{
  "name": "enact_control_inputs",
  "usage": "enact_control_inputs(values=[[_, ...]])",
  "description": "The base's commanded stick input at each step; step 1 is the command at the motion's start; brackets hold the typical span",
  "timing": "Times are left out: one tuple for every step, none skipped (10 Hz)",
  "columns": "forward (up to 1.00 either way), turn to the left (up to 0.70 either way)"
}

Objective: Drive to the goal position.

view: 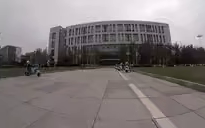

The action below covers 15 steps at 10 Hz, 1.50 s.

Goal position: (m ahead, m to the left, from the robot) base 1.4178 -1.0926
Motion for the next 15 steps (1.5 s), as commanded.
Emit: enact_control_inputs(values=[[0.70, 0.00], [0.70, 0.00], [0.70, 0.00], [0.70, 0.00], [0.70, 0.00], [0.70, 0.00], [0.70, 0.00], [0.70, 0.00], [0.70, 0.00], [0.70, 0.00], [0.70, 0.00], [0.70, 0.00], [0.70, 0.00], [0.70, 0.00], [0.70, 0.00]])
